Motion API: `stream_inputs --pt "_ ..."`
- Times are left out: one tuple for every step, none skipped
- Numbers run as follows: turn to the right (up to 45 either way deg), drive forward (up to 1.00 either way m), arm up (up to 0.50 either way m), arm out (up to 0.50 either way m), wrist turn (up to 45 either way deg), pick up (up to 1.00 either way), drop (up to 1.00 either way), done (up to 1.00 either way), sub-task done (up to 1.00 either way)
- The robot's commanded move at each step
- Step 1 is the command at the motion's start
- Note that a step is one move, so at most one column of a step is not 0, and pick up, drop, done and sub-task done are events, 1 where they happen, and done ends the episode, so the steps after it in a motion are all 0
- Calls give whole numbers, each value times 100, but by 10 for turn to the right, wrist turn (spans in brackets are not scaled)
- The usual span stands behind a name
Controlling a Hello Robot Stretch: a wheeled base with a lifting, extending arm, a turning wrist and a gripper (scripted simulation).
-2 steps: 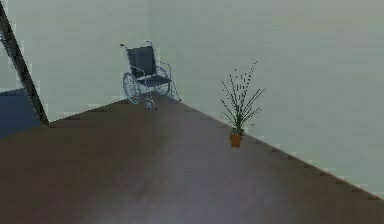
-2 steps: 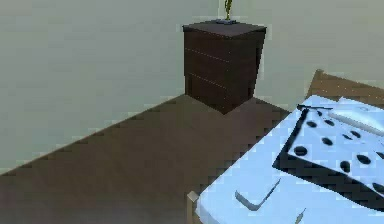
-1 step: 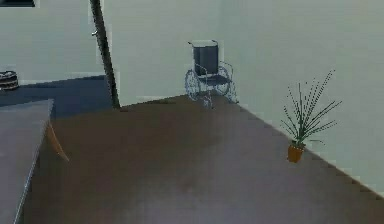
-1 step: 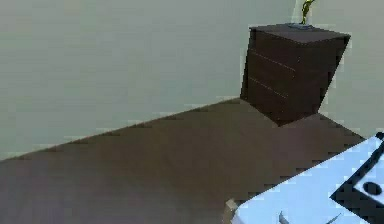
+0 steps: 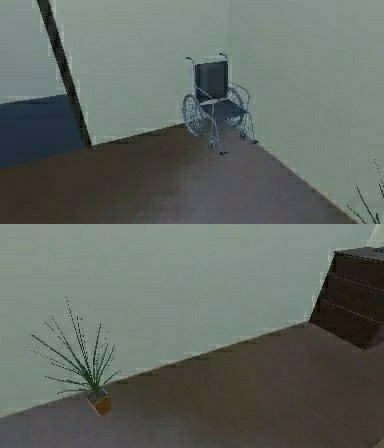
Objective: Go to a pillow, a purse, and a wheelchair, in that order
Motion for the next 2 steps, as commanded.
stream_inputs --pt "0 90 0 0 0 0 0 0 0" --pt "120 0 0 0 0 0 0 0 0"
